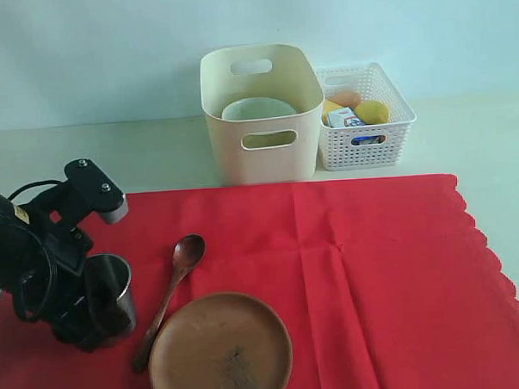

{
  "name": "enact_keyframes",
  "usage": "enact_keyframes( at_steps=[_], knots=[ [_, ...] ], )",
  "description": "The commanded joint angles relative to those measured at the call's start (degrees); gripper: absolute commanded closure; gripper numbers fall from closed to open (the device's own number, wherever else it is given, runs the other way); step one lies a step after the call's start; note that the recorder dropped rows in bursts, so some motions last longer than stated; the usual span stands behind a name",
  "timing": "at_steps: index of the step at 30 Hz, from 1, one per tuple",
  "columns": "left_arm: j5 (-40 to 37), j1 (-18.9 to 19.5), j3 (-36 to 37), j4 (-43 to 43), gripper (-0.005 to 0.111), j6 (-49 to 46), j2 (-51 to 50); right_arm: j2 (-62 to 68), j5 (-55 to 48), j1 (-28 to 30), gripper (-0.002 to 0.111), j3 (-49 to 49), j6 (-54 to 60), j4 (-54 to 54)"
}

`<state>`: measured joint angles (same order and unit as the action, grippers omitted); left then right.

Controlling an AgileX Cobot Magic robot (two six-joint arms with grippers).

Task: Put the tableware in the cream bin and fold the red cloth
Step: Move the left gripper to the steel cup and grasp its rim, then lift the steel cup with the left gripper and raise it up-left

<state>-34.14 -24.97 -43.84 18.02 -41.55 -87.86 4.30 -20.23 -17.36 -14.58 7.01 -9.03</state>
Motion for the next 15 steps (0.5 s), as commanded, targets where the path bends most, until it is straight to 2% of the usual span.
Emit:
enact_keyframes(
  at_steps=[1,10,13,15],
  knots=[
    [0.8,-0.42,-0.31,0.27,0.044,-1.73,-1.25,-0.27,0.36,0.0,0.108,0.3,0.38,-0.04],
    [0.86,-0.42,-0.31,0.27,0.044,-1.73,-3.25,-0.27,0.25,0.0,0.108,0.3,0.38,-0.04],
    [0.86,-0.42,-0.31,0.15,0.051,-1.73,-4.38,-0.27,0.25,0.0,0.108,0.3,0.38,-0.04],
    [1.02,-0.42,-0.31,0.07,0.061,-1.73,-4.77,-0.27,0.25,0.0,0.108,0.3,0.38,-0.04]
  ],
)
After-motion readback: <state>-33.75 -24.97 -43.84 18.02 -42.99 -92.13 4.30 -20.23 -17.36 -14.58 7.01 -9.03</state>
